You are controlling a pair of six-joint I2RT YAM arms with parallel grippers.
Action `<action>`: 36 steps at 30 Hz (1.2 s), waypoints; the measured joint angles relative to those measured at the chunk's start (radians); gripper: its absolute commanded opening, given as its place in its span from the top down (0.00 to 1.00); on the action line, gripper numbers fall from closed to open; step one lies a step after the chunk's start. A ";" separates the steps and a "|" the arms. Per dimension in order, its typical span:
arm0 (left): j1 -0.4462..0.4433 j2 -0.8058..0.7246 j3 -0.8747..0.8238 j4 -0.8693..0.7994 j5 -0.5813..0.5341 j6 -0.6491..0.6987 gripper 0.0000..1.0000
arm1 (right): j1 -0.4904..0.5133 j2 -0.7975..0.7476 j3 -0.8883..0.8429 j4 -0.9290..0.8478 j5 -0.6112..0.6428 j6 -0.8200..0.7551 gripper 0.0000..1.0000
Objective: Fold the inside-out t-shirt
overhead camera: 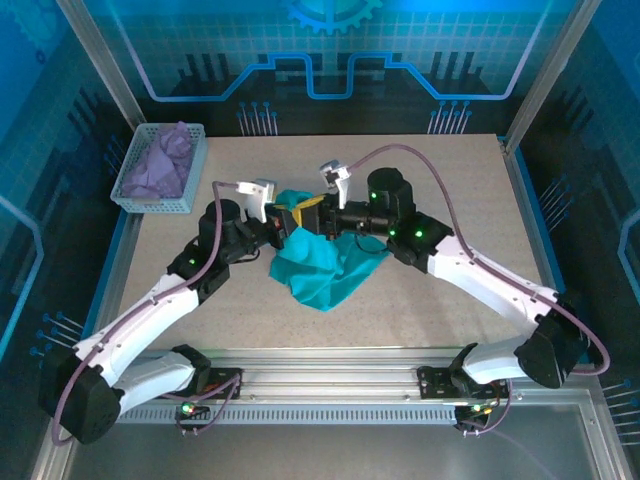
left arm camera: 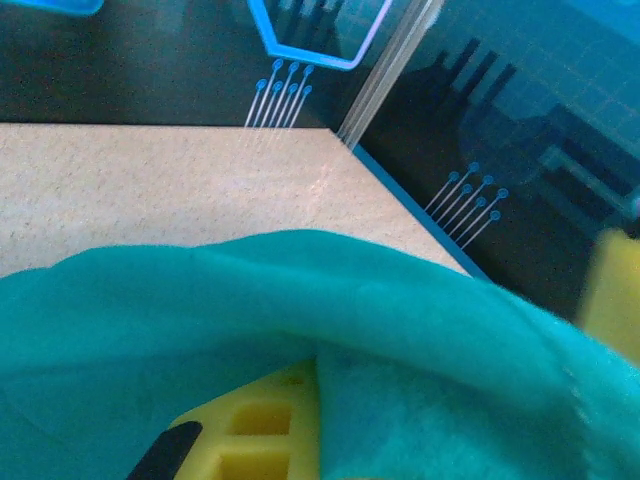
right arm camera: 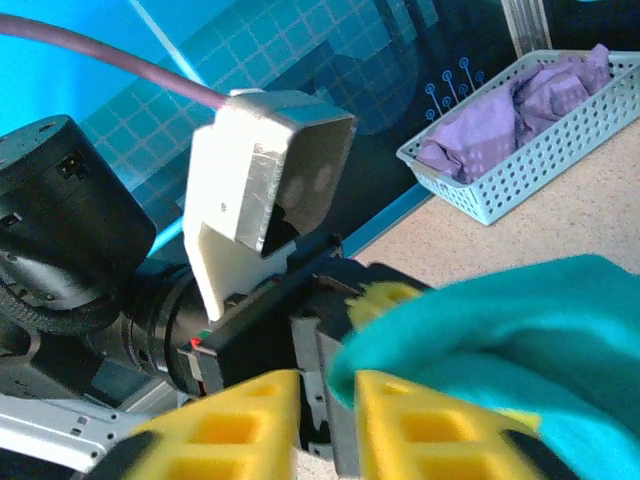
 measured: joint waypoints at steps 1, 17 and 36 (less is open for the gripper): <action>0.001 -0.014 -0.023 0.027 0.016 0.007 1.00 | -0.006 -0.022 -0.018 -0.007 0.005 -0.010 0.55; 0.001 -0.094 -0.197 0.304 0.263 0.113 1.00 | -0.212 -0.015 -0.145 -0.102 -0.076 -0.055 0.44; 0.001 -0.110 -0.232 0.312 0.267 0.135 0.91 | -0.199 0.025 -0.123 -0.046 -0.148 -0.058 1.00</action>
